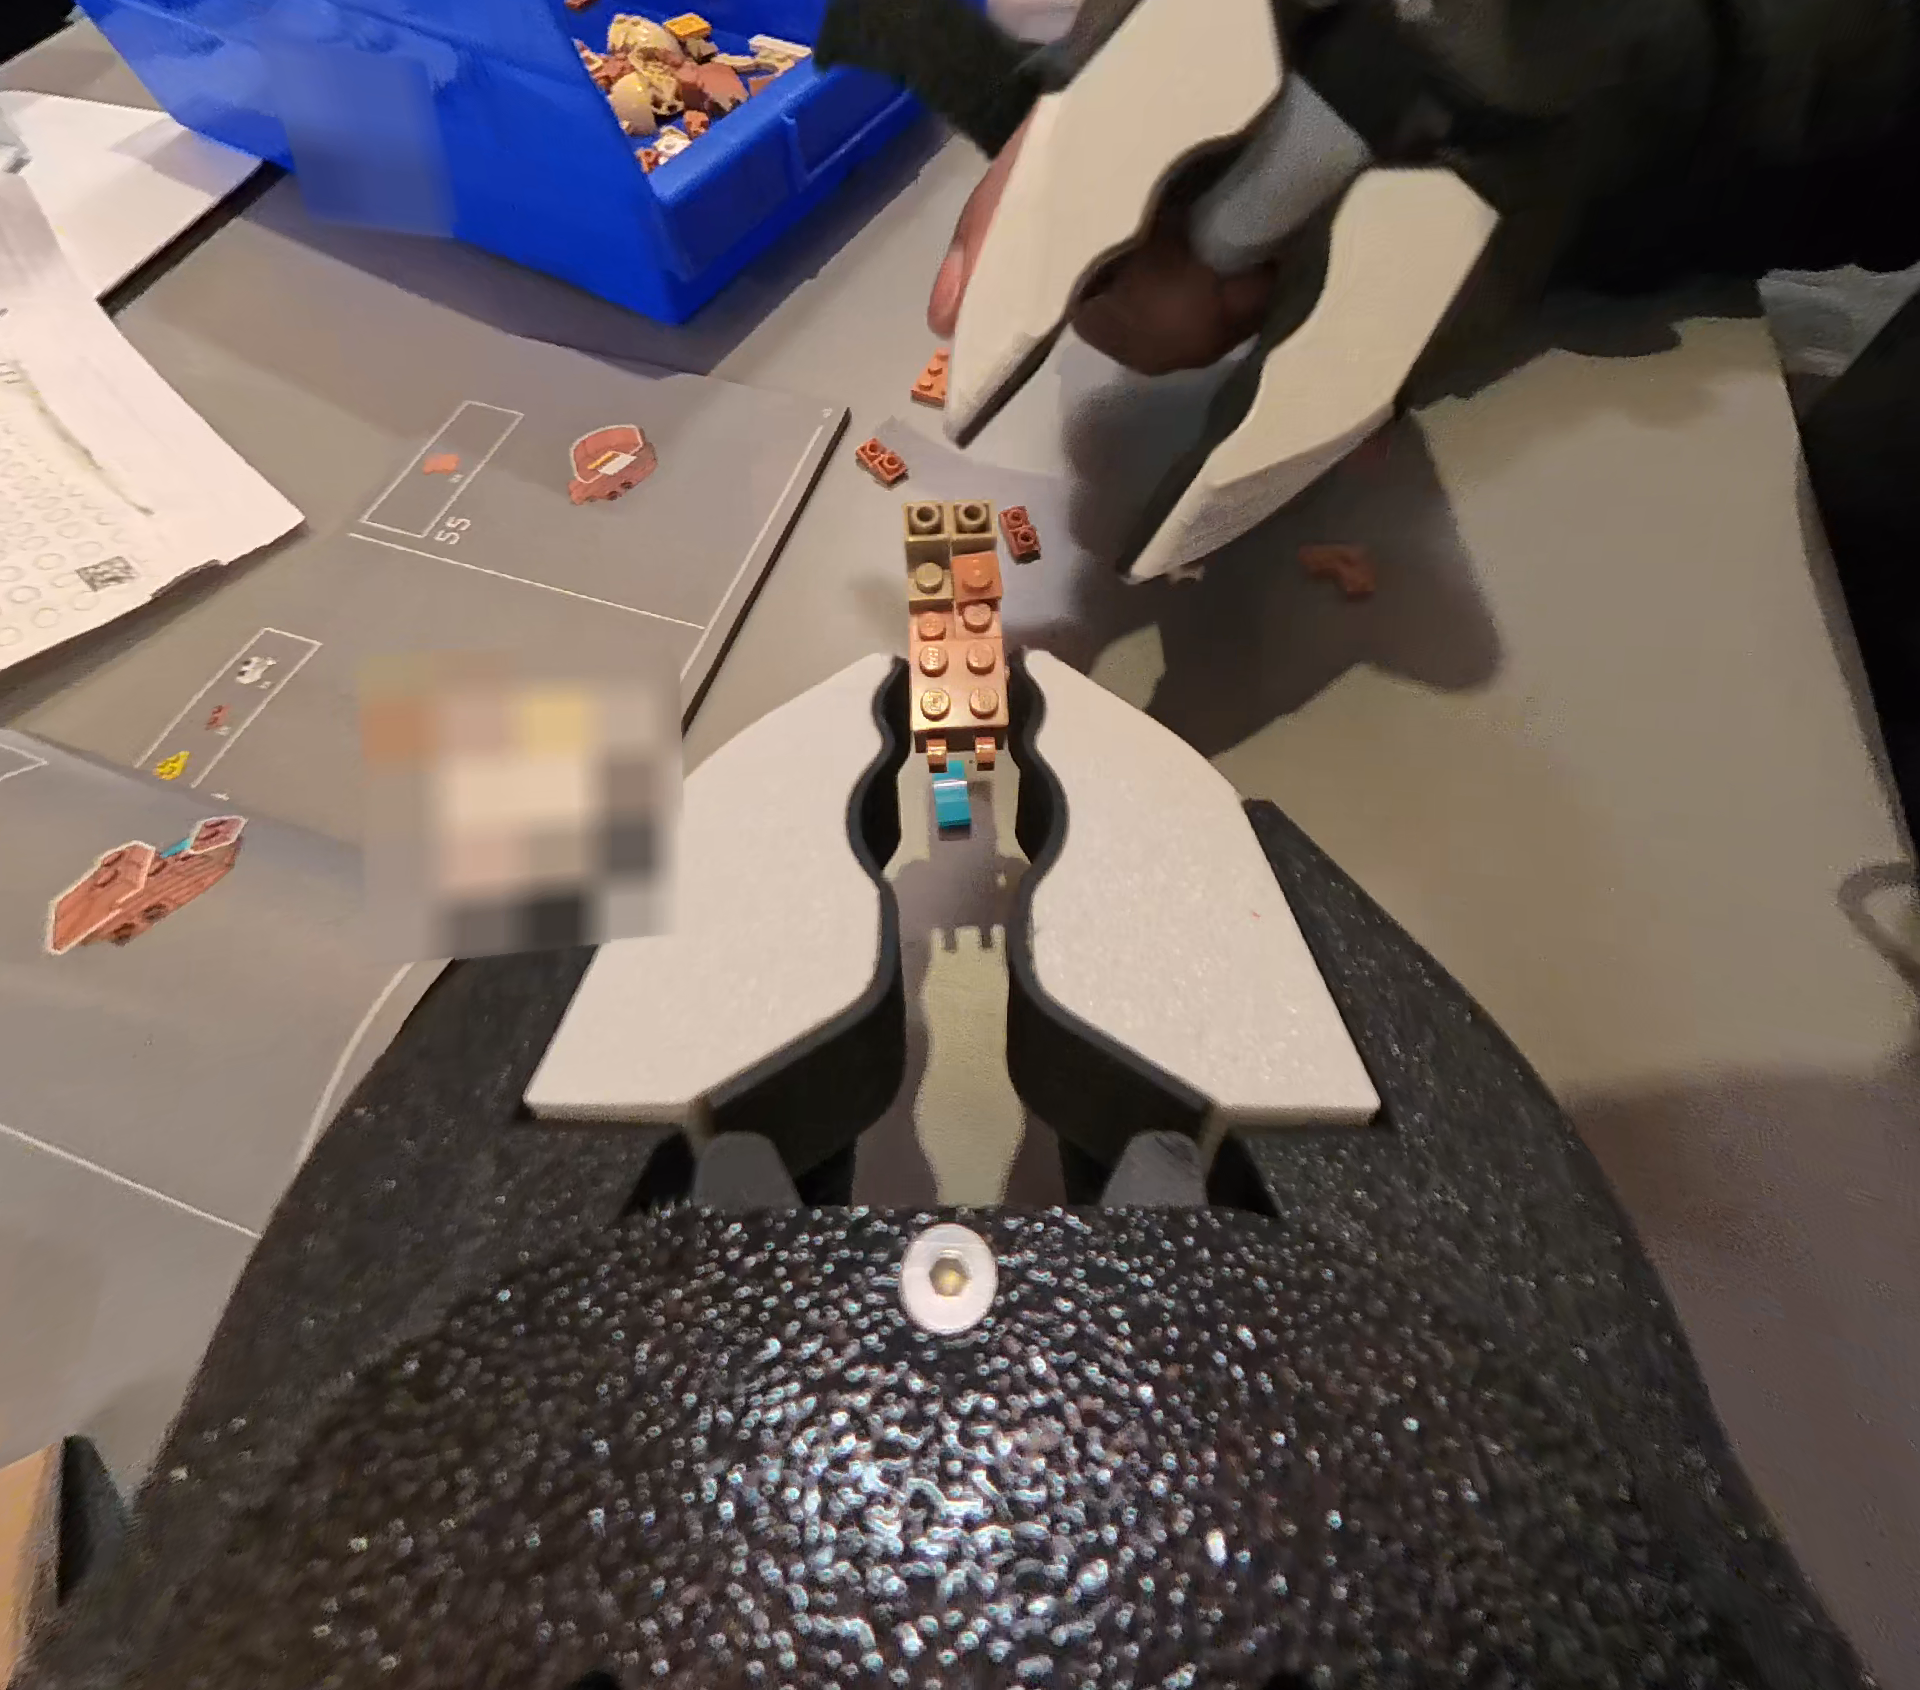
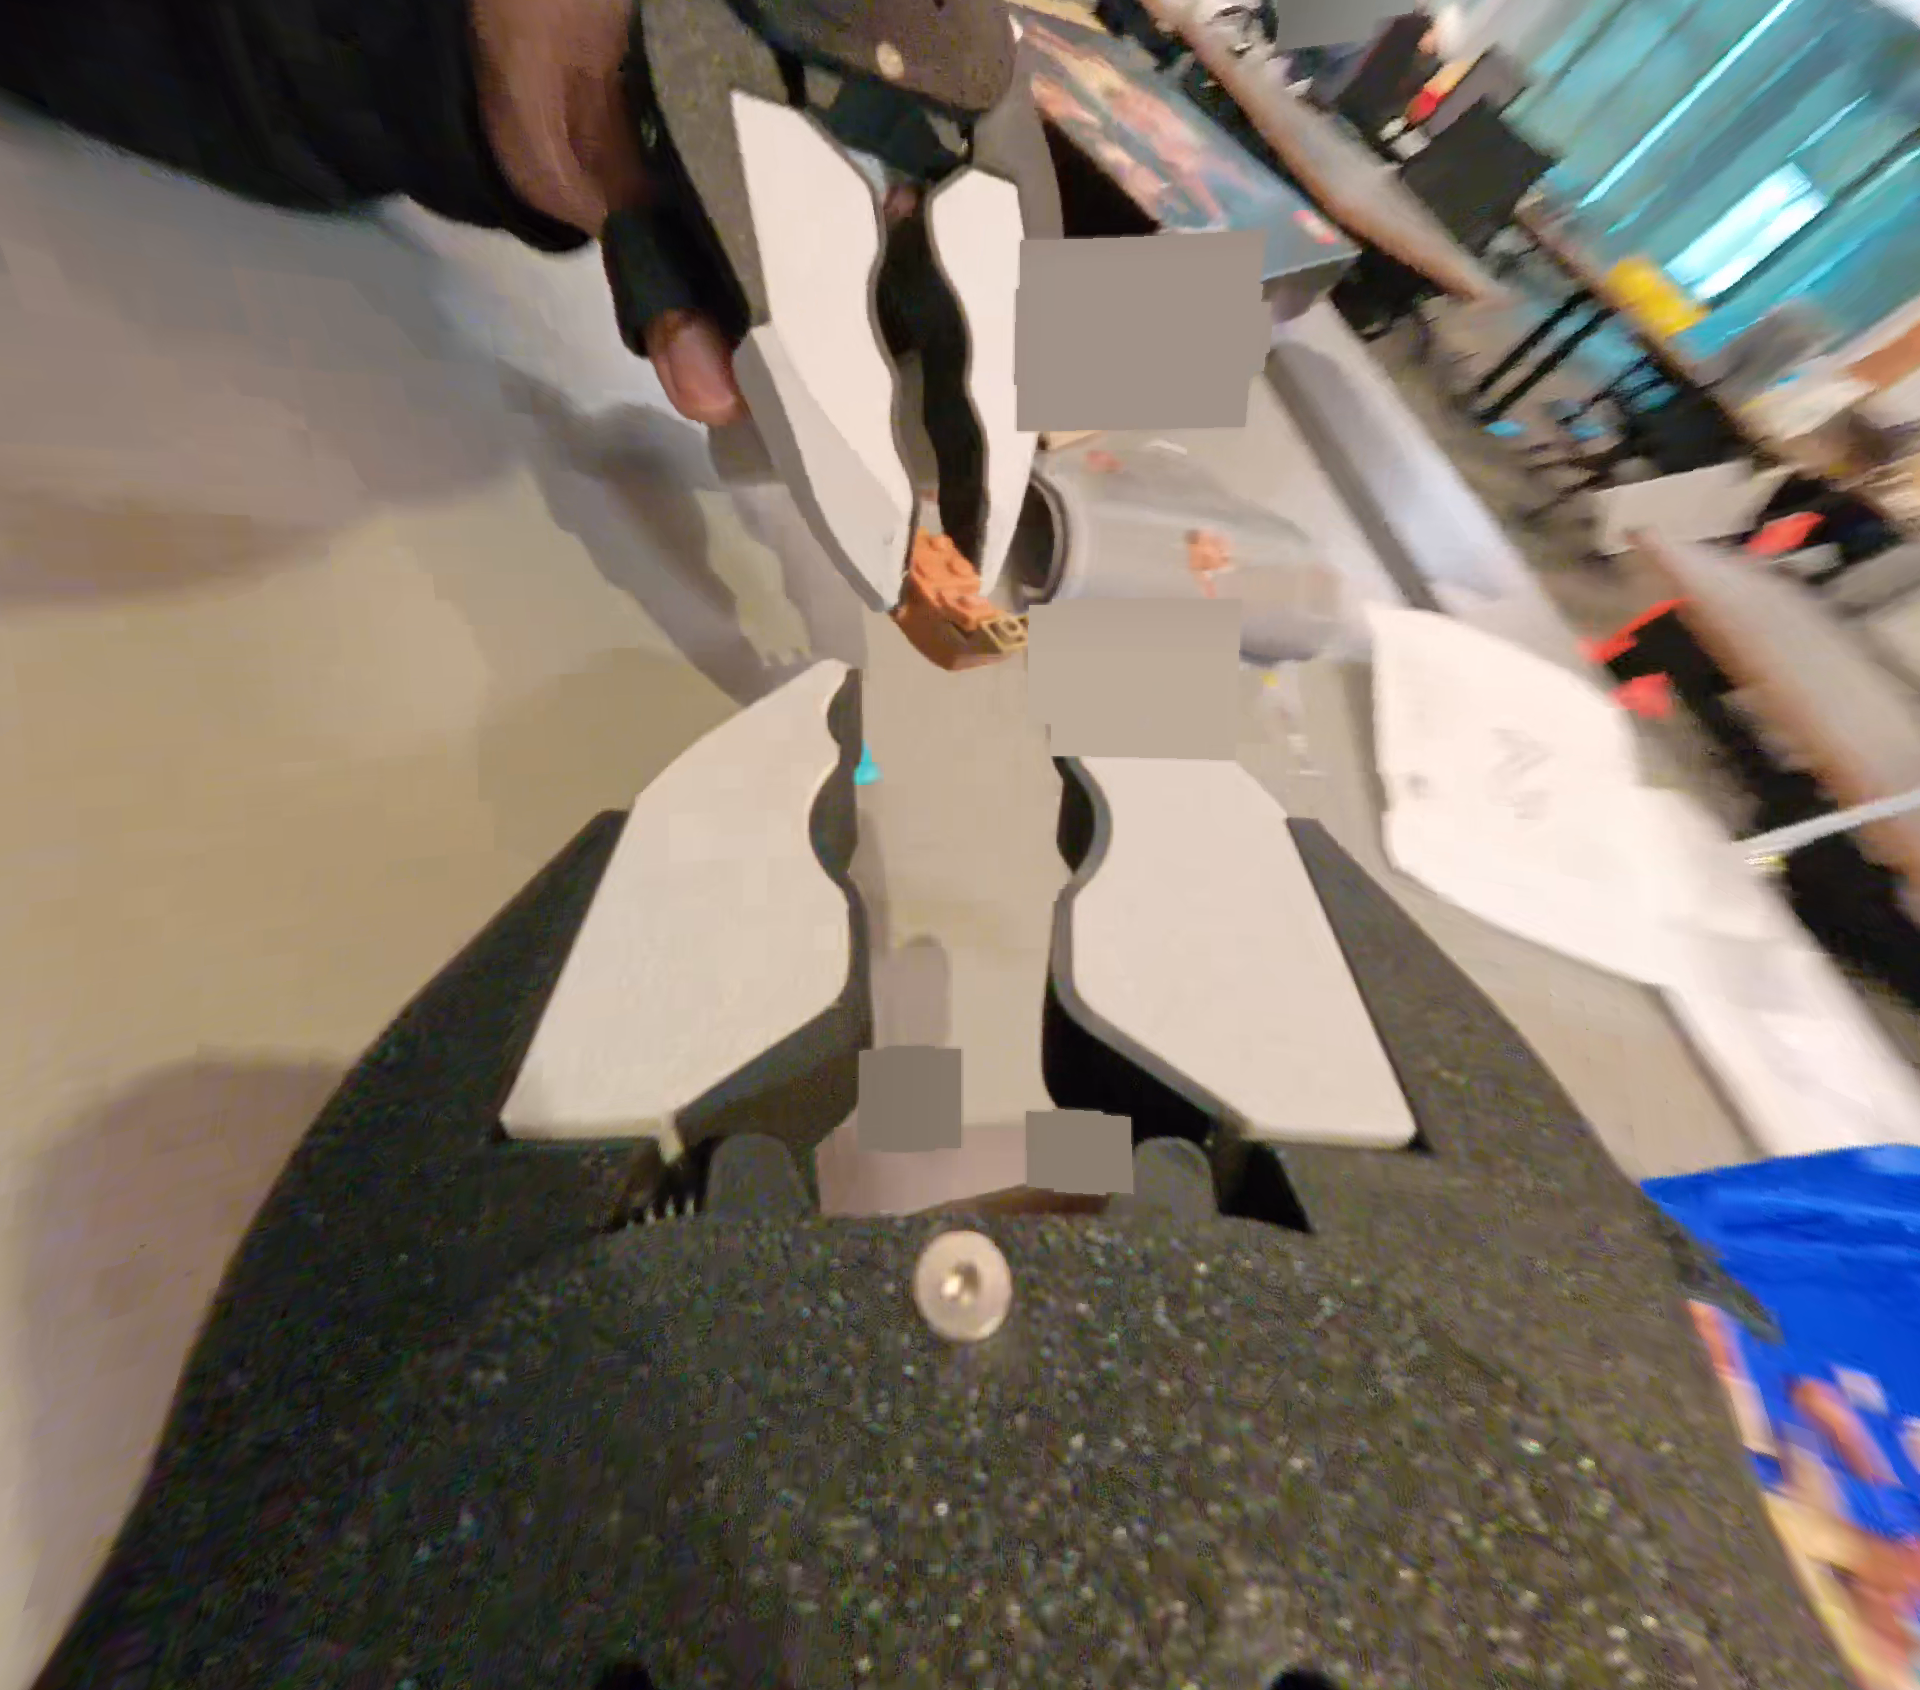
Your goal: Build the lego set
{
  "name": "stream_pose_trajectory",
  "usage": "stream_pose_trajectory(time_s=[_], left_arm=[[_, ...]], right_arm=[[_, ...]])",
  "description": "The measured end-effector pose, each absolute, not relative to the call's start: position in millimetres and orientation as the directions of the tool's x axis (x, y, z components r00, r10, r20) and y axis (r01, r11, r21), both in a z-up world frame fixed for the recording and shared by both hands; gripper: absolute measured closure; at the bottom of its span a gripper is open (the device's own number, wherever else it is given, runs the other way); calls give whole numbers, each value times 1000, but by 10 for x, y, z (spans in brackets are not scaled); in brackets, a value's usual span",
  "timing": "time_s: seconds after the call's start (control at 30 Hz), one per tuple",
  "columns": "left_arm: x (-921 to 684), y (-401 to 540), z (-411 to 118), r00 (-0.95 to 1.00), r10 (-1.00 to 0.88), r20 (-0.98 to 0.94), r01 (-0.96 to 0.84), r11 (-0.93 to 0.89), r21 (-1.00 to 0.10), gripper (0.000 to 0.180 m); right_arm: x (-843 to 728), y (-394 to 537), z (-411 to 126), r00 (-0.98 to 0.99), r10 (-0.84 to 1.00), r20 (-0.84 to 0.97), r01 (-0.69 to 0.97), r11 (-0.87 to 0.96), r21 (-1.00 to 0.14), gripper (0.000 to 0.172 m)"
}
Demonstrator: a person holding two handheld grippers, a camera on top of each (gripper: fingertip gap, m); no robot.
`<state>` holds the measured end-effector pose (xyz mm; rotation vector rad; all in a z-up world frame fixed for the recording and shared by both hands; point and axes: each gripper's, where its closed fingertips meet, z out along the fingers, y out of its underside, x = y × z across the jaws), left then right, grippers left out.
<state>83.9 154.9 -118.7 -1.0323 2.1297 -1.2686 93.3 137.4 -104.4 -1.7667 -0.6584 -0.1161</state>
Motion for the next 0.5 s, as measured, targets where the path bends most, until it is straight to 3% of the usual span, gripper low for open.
stream_pose_trajectory(time_s=[0.2, 0.5], left_arm=[[775, 1446, -1104, -680, -733, 20, -336, 288, -897, 163], [697, 1310, -1071, -747, -665, 27, -301, 302, -905, 164]], right_arm=[[837, 1370, -1125, 880, 451, 148, 280, -241, -929, 135], [749, 1324, -1046, 867, 497, -32, 107, -249, -962, 144]])
